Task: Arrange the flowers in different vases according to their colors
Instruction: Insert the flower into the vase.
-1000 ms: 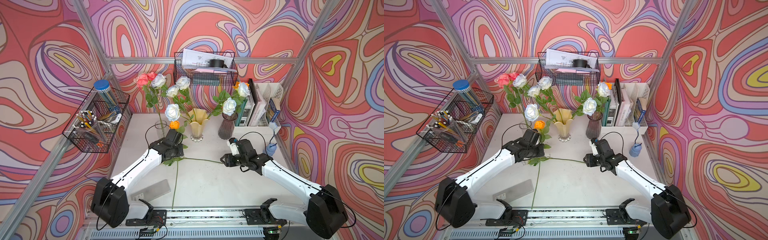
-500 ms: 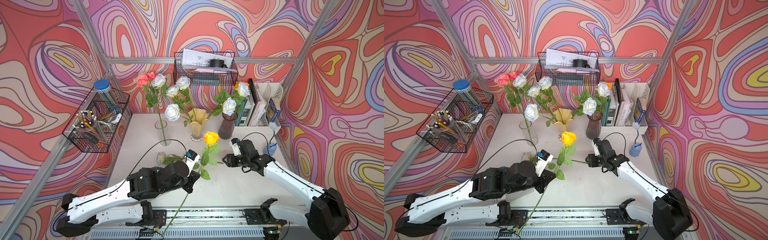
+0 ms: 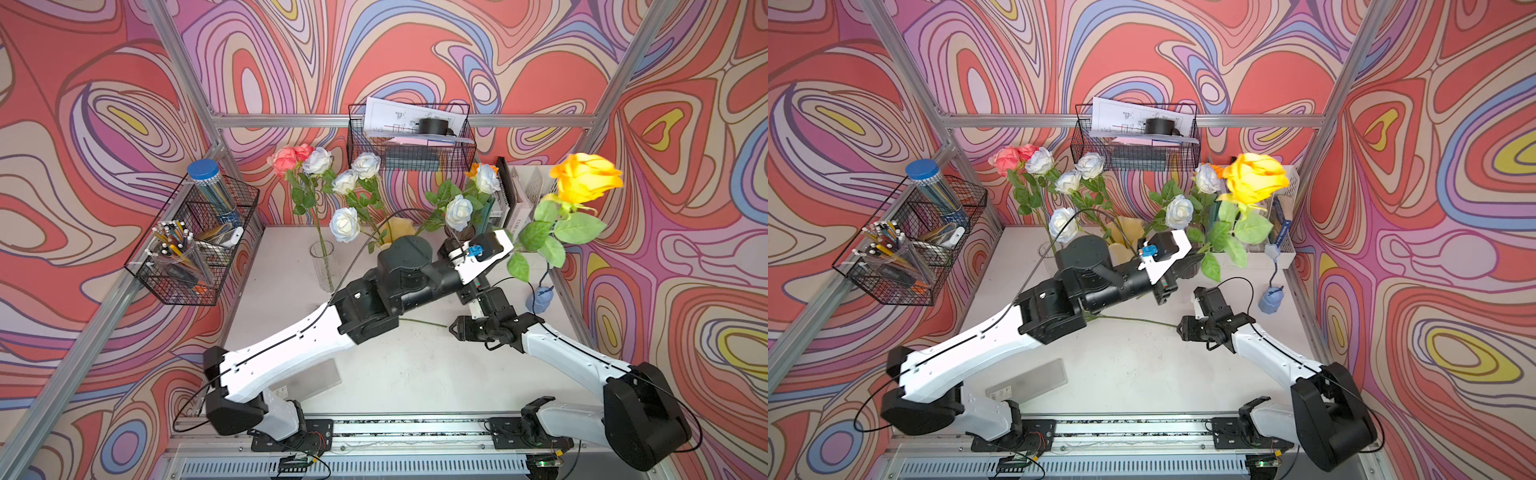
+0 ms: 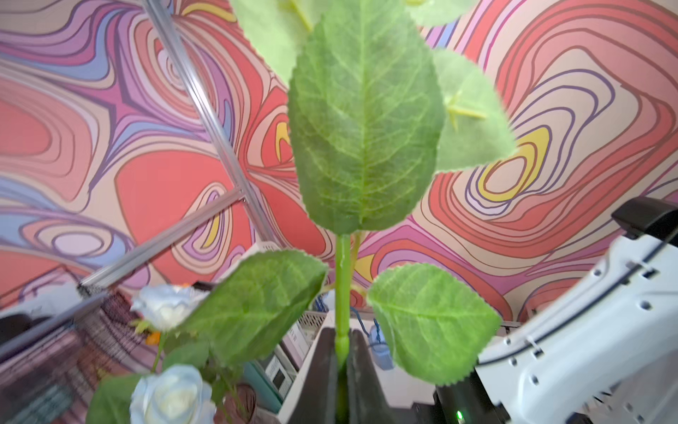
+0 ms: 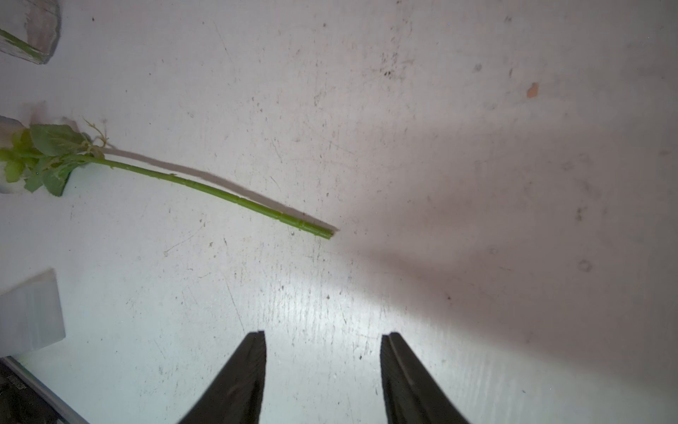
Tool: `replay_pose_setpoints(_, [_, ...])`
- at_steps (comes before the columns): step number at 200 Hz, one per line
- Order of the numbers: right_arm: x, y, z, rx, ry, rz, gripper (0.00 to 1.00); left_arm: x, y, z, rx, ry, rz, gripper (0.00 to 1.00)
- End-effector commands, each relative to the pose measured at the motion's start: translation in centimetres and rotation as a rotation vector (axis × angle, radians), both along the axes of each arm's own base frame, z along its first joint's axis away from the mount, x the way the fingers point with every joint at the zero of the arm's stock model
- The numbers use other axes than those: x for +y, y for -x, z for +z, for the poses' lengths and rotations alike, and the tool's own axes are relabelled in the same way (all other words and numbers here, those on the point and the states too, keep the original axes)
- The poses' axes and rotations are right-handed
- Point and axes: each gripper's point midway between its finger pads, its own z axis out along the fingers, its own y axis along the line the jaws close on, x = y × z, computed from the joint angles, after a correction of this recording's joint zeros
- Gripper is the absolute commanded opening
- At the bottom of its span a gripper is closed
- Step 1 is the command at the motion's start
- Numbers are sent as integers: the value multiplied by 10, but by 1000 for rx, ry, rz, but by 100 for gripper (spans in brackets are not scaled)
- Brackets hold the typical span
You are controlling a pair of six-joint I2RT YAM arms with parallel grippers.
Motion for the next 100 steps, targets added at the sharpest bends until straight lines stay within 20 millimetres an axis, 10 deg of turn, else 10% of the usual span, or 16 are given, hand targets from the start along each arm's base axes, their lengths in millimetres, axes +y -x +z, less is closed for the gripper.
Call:
replay_pose_setpoints(1, [6, -7, -6, 0, -38, -5, 52, -19, -8, 47, -279, 102, -129, 0])
replay_pose_setpoints(43, [9, -15, -11, 15, -41, 1, 52, -55, -76, 27, -309, 116, -212, 0])
replay_pose_setpoints(100, [3, -18, -14, 31, -36, 4, 52, -55, -132, 12, -268, 191, -220, 0])
